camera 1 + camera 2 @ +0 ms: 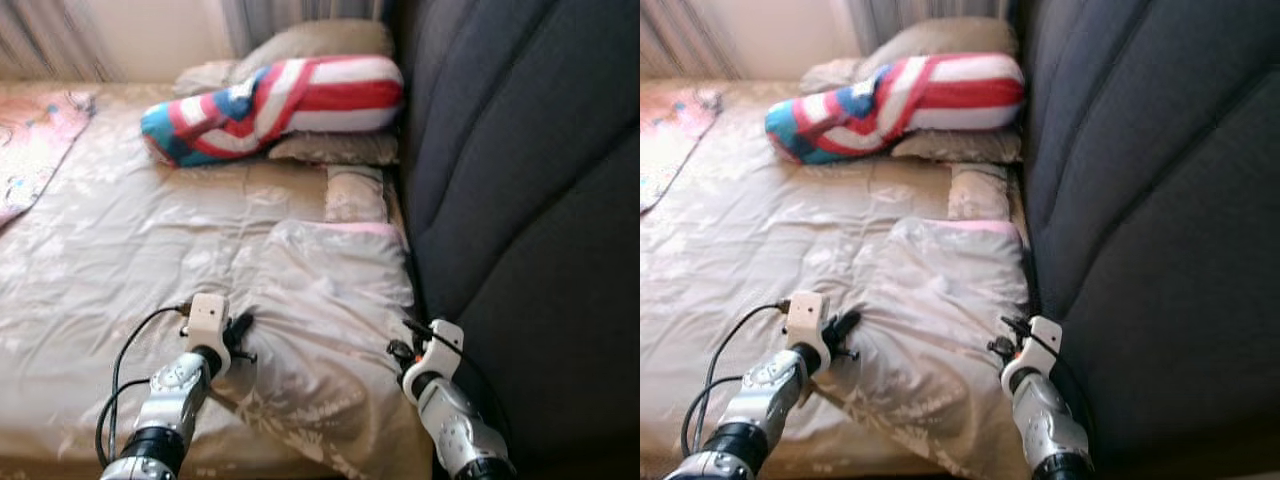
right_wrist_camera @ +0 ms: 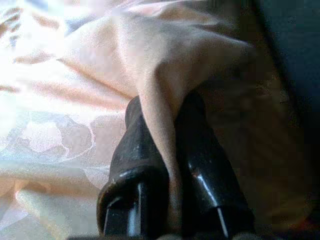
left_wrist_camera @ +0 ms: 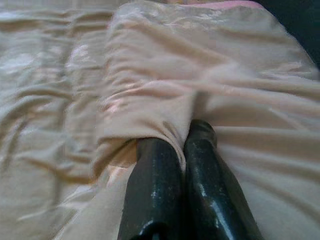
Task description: Clean up the room
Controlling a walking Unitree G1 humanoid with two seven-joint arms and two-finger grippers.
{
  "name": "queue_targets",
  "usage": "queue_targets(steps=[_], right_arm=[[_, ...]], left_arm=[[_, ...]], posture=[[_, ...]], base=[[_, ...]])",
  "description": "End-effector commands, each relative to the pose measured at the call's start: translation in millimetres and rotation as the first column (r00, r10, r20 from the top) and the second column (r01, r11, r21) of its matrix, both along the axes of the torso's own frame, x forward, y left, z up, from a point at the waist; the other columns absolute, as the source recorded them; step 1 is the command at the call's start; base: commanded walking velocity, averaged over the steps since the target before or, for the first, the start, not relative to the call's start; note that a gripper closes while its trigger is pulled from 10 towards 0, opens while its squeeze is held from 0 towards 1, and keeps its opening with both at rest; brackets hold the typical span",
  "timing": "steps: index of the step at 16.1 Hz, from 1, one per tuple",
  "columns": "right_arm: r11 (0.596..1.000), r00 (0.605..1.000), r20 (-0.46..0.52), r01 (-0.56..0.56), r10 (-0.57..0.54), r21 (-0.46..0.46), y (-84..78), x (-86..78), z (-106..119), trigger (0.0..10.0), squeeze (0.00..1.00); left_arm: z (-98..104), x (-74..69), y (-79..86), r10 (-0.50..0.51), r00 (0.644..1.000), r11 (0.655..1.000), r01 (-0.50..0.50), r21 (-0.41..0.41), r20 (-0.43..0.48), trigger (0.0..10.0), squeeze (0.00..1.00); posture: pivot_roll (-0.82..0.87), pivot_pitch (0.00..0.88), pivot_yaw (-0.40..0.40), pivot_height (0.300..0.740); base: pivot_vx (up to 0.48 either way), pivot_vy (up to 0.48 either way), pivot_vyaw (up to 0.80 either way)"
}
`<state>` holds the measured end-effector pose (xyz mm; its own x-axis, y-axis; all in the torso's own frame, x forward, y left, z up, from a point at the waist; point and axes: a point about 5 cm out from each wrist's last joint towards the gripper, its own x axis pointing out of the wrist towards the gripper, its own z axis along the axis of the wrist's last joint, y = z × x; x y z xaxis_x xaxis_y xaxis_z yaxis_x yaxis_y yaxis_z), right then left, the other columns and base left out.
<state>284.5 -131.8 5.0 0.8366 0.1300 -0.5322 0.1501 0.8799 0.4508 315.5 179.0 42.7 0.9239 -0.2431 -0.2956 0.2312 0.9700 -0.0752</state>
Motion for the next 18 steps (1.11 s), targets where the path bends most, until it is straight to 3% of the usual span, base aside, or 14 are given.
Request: queue_targets(steps=[1,14,16,18], right_arm=[[1.0,0.998,0.065,0.004,-0.003,-0.008,-1.2,9.4,12,10.0,0.0],[1.0,0.998,0.065,0.004,-0.003,-0.008,-1.2,9.4,12,10.0,0.0],[0.997,1.0,-0.008,-0.016,0.015,-0.082,-6.6,16.0,3,10.0,0.0],[0.995,1.0,-0.026,-0.012,0.009,-0.098,-9.4,13.8,-1,10.0,0.0]], left_arm=[[13,8.0,-7.4,-0.03,0.998,1.0,0.031,-0.006,0.058,10.0,0.0],[13,8.0,-7.4,-0.03,0.998,1.0,0.031,-0.006,0.058,10.0,0.0],[1,7.4,-17.6,-0.023,0.999,0.998,0.021,-0.053,-0.029,10.0,0.0],[-4,5.3,-19.8,-0.02,0.998,0.997,0.017,-0.071,-0.053,10.0,0.0]], posture=[[-0.02,0.135,-0.025,0.74],[-0.02,0.135,-0.025,0.74],[-0.01,0.154,-0.014,0.74],[-0.01,0.157,-0.012,0.74]], base=[[0.334,0.0,0.0],[0.334,0.0,0.0],[0.0,0.0,0.0],[0.0,0.0,0.0]])
